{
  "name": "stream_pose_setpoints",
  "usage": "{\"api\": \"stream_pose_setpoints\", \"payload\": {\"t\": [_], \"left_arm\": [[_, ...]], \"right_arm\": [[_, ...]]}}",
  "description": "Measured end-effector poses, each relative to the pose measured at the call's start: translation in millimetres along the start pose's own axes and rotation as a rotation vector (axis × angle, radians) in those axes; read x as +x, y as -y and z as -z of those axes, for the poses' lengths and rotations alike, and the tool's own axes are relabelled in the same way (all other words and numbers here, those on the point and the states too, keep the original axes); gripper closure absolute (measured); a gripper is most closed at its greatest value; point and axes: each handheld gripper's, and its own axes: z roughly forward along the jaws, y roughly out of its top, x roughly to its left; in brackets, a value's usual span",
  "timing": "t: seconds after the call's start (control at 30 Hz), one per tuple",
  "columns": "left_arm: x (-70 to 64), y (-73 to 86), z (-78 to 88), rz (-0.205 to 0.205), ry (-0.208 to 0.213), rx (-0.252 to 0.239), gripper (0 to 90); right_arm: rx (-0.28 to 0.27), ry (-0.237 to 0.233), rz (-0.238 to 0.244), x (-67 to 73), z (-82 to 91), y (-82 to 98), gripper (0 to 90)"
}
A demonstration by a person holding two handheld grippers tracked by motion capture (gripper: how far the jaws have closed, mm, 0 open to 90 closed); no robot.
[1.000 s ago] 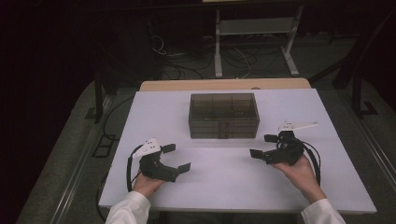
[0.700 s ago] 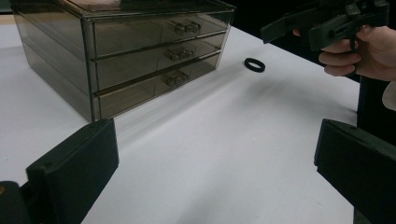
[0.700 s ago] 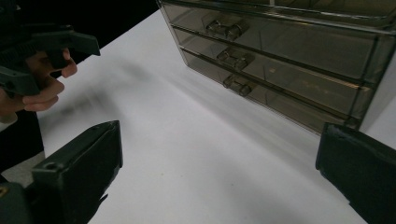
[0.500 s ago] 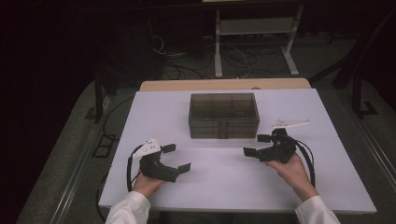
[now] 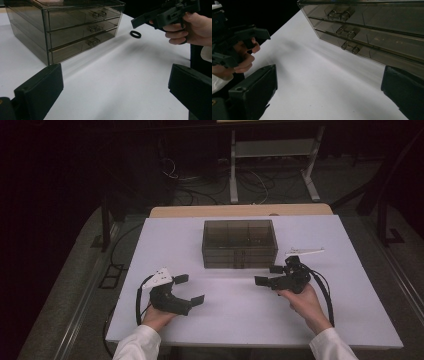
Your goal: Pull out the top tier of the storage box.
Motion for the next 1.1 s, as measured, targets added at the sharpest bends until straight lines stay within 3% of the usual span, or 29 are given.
{"api": "stream_pose_setpoints", "payload": {"t": [0.27,0.77,0.87,1.1], "left_arm": [[-0.2,0.0,0.1,-0.002,0.000,0.000,0.0],[-0.2,0.1,-0.5,-0.003,0.003,0.003,0.0],[-0.3,0.1,-0.6,-0.003,0.005,0.003,0.0],[-0.4,0.2,-1.0,-0.004,0.008,0.008,0.0]], "right_arm": [[-0.020,-0.045,-0.085,-2.4,-6.8,0.2,0.2],[-0.044,-0.071,-0.172,-6.0,-15.2,0.7,0.2],[-0.060,-0.077,-0.215,-7.8,-16.8,0.5,0.2],[-0.078,-0.095,-0.265,-9.6,-19.6,0.3,0.2]]}}
